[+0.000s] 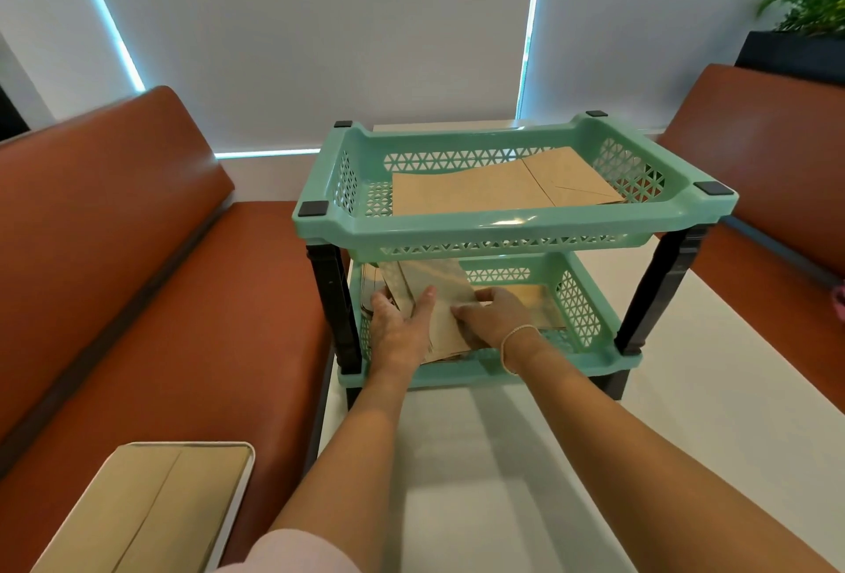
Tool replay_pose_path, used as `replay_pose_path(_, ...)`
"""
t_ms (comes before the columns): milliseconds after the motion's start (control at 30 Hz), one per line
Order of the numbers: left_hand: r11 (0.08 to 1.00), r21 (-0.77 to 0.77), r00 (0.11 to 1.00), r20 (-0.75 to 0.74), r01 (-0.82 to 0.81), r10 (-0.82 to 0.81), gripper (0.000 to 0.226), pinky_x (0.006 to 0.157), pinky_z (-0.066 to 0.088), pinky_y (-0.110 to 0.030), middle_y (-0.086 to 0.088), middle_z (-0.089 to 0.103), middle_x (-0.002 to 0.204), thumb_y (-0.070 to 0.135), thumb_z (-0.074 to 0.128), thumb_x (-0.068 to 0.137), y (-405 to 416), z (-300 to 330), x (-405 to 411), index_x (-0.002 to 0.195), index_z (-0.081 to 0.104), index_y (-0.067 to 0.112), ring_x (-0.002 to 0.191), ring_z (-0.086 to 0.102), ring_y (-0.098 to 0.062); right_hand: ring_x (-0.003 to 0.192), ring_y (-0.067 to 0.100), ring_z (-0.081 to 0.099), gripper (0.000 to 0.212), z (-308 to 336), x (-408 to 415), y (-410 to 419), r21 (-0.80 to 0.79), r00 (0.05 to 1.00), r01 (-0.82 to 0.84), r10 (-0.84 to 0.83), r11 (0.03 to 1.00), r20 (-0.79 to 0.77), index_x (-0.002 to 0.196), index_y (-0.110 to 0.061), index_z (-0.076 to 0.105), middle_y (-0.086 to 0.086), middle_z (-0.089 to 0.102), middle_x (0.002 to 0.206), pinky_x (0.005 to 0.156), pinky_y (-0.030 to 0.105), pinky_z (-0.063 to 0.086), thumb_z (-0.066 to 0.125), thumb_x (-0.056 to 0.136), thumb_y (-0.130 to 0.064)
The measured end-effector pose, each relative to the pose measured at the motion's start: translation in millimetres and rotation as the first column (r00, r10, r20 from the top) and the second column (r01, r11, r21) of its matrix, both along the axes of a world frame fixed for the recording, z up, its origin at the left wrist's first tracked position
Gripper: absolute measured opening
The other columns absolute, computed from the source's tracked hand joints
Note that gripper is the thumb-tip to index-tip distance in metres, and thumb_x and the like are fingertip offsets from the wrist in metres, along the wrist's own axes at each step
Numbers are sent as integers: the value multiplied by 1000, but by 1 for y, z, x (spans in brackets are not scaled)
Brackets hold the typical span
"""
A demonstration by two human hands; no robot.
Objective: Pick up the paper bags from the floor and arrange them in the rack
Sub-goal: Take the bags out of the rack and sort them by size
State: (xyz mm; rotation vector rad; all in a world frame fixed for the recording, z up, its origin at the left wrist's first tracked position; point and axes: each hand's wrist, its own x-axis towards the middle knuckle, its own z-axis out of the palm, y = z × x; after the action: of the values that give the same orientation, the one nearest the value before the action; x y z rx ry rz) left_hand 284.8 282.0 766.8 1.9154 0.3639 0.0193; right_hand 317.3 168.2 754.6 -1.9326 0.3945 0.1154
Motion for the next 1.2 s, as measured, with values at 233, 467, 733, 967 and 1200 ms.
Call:
replay_pose_path(233, 1000, 27, 1000, -28, -11, 12, 71, 100, 35, -38, -13, 37, 143, 34, 56, 92, 0, 2, 1, 147, 18, 11, 130, 38, -30, 91, 27, 62, 40, 6, 3, -1, -393, 993, -97, 114, 914, 21, 99, -4, 67, 12, 67, 96, 82, 31, 48, 47, 95, -39)
replay_pose_path(467, 1000, -5, 1000, -3, 14, -14, 66, 82, 31, -26, -10, 40, 139, 30, 52, 95, -1, 3, -2, 148, 15, 12, 108, 40, -16, 126, 28, 41, 49, -13, 18, -51, -783, 977, -181, 197, 594, -77, 135, -12, 42, 12, 50, 134, 108, 36, 34, 56, 88, -18)
replay_pose_path(733, 1000, -1, 1000, 6, 23, -23, 65, 82, 33, -27, -7, 45, 135, 30, 53, 94, 1, 1, 0, 147, 18, 15, 102, 40, -13, 133, 29, 37, 50, -26, 36, -59, -810, 917, -339, 360, 479, -171, 143, -21, 33, 8, 40, 146, 114, 44, 24, 37, 96, -38)
replay_pose_path(967, 1000, -1, 1000, 0, 29, -29, 68, 87, 34, -28, -7, 41, 140, 29, 53, 94, 1, 1, 0, 149, 15, 17, 115, 42, -17, 112, 30, 56, 51, -26, 35, -56, -875, 887, -366, 403, 316, -225, 146, -21, 20, 14, 55, 128, 107, 46, 32, 35, 97, -27)
replay_pose_path(1200, 1000, 2, 1000, 20, 11, -11, 64, 90, 34, -29, -4, 42, 139, 29, 55, 93, 1, -2, 3, 146, 22, 16, 120, 42, -17, 98, 30, 62, 32, -15, 40, -64, -836, 963, -192, 263, 514, -60, 124, -14, 53, 15, 64, 106, 88, 36, 49, 38, 96, -10)
